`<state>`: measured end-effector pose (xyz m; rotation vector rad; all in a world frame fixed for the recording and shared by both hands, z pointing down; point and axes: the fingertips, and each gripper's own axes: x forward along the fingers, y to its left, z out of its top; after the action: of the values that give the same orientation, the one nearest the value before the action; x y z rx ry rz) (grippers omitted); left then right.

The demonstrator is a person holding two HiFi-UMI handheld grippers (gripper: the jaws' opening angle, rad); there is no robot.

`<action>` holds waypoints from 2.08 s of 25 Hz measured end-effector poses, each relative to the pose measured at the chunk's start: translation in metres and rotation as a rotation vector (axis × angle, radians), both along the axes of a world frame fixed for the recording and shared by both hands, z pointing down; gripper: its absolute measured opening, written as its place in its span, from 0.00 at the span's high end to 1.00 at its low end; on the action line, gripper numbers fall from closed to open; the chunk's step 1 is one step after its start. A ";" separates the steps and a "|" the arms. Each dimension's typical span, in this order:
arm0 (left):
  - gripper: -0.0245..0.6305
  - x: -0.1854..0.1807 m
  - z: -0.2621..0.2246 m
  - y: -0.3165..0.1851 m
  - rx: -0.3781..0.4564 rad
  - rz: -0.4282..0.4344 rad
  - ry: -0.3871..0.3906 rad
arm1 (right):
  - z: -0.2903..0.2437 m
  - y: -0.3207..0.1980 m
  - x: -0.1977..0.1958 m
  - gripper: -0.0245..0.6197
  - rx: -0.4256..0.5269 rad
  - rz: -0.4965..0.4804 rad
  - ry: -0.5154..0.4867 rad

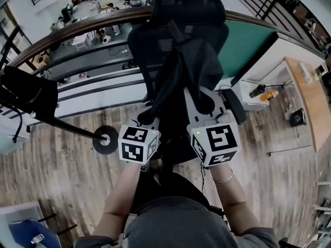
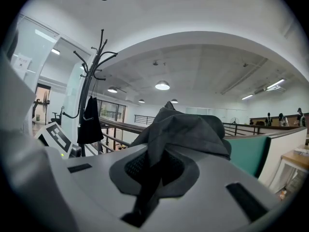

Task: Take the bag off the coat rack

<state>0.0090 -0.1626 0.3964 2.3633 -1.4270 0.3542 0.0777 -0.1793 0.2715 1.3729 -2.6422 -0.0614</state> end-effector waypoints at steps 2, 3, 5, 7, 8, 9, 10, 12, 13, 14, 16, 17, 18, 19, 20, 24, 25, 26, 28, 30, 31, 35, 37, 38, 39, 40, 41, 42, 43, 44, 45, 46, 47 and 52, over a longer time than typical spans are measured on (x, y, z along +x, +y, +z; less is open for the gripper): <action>0.89 0.019 0.007 -0.004 -0.012 0.035 0.000 | 0.007 -0.003 0.020 0.94 -0.015 0.037 -0.002; 0.89 0.028 0.011 -0.006 -0.019 0.051 -0.001 | 0.011 -0.005 0.030 0.94 -0.023 0.055 -0.002; 0.89 0.046 0.019 -0.012 -0.034 0.079 -0.003 | 0.019 -0.010 0.048 0.94 -0.039 0.088 -0.003; 0.89 0.062 0.027 -0.018 -0.050 0.104 -0.007 | 0.028 -0.016 0.065 0.94 -0.057 0.119 -0.003; 0.89 0.069 0.032 -0.021 -0.059 0.116 -0.009 | 0.032 -0.019 0.073 0.94 -0.066 0.134 -0.003; 0.89 0.076 0.036 -0.025 -0.068 0.128 -0.012 | 0.037 -0.022 0.081 0.94 -0.077 0.149 -0.003; 0.89 0.083 0.041 -0.028 -0.077 0.139 -0.016 | 0.043 -0.026 0.088 0.94 -0.087 0.164 -0.004; 0.89 0.093 0.051 -0.036 -0.095 0.157 -0.024 | 0.054 -0.034 0.100 0.94 -0.109 0.190 -0.007; 0.89 0.098 0.056 -0.041 -0.102 0.165 -0.028 | 0.059 -0.038 0.105 0.94 -0.119 0.202 -0.009; 0.89 0.102 0.061 -0.045 -0.110 0.172 -0.032 | 0.064 -0.043 0.110 0.94 -0.129 0.213 -0.011; 0.89 0.107 0.070 -0.055 -0.123 0.185 -0.038 | 0.074 -0.052 0.117 0.94 -0.148 0.234 -0.015; 0.89 0.110 0.075 -0.060 -0.130 0.192 -0.041 | 0.079 -0.057 0.120 0.94 -0.158 0.244 -0.017; 0.89 0.112 0.080 -0.065 -0.135 0.198 -0.044 | 0.084 -0.061 0.123 0.94 -0.168 0.253 -0.019; 0.89 0.115 0.085 -0.070 -0.140 0.205 -0.046 | 0.090 -0.066 0.127 0.94 -0.179 0.262 -0.021; 0.89 0.118 0.091 -0.075 -0.145 0.212 -0.047 | 0.096 -0.071 0.130 0.94 -0.189 0.271 -0.022; 0.89 0.125 0.113 -0.092 -0.165 0.240 -0.034 | 0.118 -0.089 0.135 0.94 -0.226 0.303 -0.024; 0.89 0.125 0.119 -0.097 -0.168 0.245 -0.029 | 0.123 -0.093 0.135 0.94 -0.235 0.309 -0.025; 0.89 0.126 0.124 -0.101 -0.170 0.249 -0.024 | 0.128 -0.098 0.135 0.94 -0.245 0.316 -0.025; 0.89 0.127 0.136 -0.110 -0.174 0.259 -0.015 | 0.139 -0.106 0.135 0.94 -0.266 0.330 -0.026; 0.89 0.128 0.149 -0.118 -0.182 0.266 -0.014 | 0.151 -0.115 0.136 0.94 -0.289 0.344 -0.027; 0.89 0.129 0.157 -0.123 -0.188 0.266 -0.018 | 0.158 -0.119 0.136 0.94 -0.300 0.347 -0.025; 0.89 0.133 0.184 -0.136 -0.225 0.244 -0.043 | 0.187 -0.135 0.139 0.94 -0.352 0.360 -0.012; 0.89 0.133 0.195 -0.142 -0.243 0.239 -0.052 | 0.199 -0.141 0.139 0.94 -0.374 0.369 -0.015; 0.89 0.131 0.200 -0.144 -0.252 0.237 -0.056 | 0.205 -0.143 0.139 0.94 -0.385 0.372 -0.016; 0.89 0.129 0.206 -0.146 -0.261 0.234 -0.060 | 0.211 -0.145 0.138 0.94 -0.395 0.373 -0.017; 0.89 0.127 0.212 -0.147 -0.271 0.230 -0.063 | 0.216 -0.147 0.136 0.94 -0.405 0.372 -0.017; 0.89 0.124 0.217 -0.148 -0.281 0.225 -0.065 | 0.221 -0.148 0.133 0.94 -0.411 0.368 -0.016; 0.89 0.121 0.222 -0.149 -0.291 0.221 -0.065 | 0.225 -0.149 0.131 0.94 -0.412 0.362 -0.012; 0.89 0.119 0.226 -0.150 -0.299 0.217 -0.062 | 0.229 -0.151 0.127 0.94 -0.409 0.354 -0.007; 0.89 0.116 0.230 -0.151 -0.305 0.213 -0.059 | 0.231 -0.153 0.124 0.94 -0.406 0.345 -0.003; 0.89 0.113 0.233 -0.153 -0.311 0.208 -0.057 | 0.233 -0.156 0.120 0.94 -0.404 0.336 -0.001; 0.89 0.109 0.235 -0.156 -0.318 0.201 -0.058 | 0.236 -0.160 0.115 0.94 -0.406 0.328 0.000; 0.89 0.105 0.238 -0.158 -0.326 0.193 -0.060 | 0.238 -0.163 0.111 0.94 -0.409 0.322 0.004; 0.88 0.087 0.255 -0.163 -0.368 0.154 -0.063 | 0.249 -0.170 0.090 0.94 -0.410 0.290 0.042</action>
<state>0.0962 -0.3253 0.6512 2.1758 -1.0953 0.6755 0.1678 -0.3496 0.5206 1.5564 -2.2243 0.4538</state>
